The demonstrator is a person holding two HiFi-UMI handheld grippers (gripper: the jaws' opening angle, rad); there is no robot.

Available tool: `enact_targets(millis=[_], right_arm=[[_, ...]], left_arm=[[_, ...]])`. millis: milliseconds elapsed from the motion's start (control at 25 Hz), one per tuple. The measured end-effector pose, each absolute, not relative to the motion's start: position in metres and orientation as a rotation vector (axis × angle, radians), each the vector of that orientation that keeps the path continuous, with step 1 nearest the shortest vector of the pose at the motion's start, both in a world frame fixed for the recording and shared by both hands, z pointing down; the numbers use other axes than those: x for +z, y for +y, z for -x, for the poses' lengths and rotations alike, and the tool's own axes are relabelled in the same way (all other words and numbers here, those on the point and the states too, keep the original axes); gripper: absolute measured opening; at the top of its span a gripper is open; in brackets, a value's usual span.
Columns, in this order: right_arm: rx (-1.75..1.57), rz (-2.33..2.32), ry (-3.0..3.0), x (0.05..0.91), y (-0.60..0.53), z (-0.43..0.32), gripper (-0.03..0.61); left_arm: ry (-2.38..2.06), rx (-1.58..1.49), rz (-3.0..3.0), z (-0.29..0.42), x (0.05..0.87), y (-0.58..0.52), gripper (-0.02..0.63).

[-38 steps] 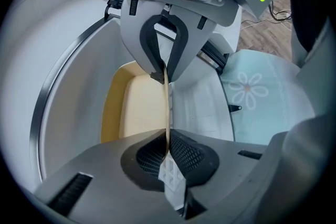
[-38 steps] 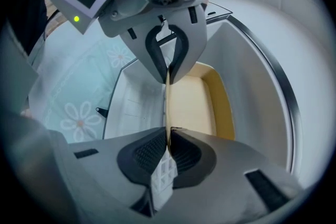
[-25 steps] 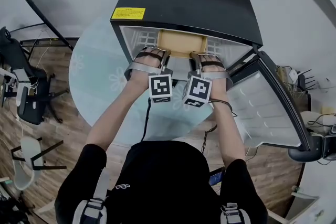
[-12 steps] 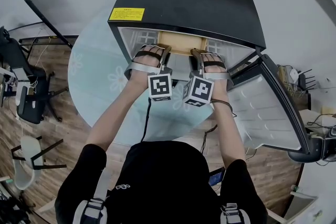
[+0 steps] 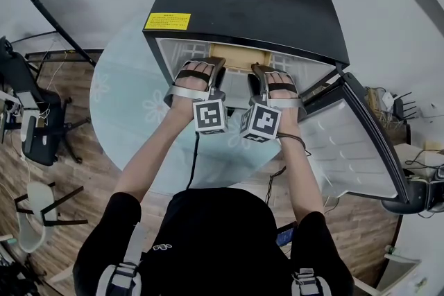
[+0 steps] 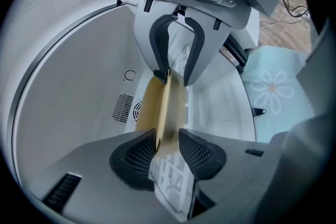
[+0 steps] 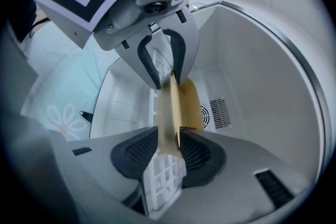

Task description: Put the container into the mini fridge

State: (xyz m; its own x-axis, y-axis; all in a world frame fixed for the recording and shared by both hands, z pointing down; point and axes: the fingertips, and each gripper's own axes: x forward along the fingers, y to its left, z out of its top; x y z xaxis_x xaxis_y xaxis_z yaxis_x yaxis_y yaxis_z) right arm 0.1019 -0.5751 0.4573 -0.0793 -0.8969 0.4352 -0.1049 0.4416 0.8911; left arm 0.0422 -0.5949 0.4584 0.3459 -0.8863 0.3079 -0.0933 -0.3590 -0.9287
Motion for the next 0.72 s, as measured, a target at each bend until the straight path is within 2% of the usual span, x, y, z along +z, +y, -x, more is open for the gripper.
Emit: enact_targets(millis=[360, 520, 720], right_arm=[[-0.909, -1.022, -1.513, 0.435, -0.570, -0.099, 0.139], [-0.921, -1.090, -1.560, 0.422, -0.561, -0.094, 0.098], [-0.851, -1.170, -1.638, 0.419, -0.545, -0.094, 0.077]], left_arm=[[0.963, -1.029, 1.765, -0.042, 0.444, -0.585, 0.158], [1.036, -0.944, 1.811, -0.041, 0.429, -0.577, 0.109], [1.121, -0.864, 1.898, -0.039, 0.419, -0.563, 0.080]])
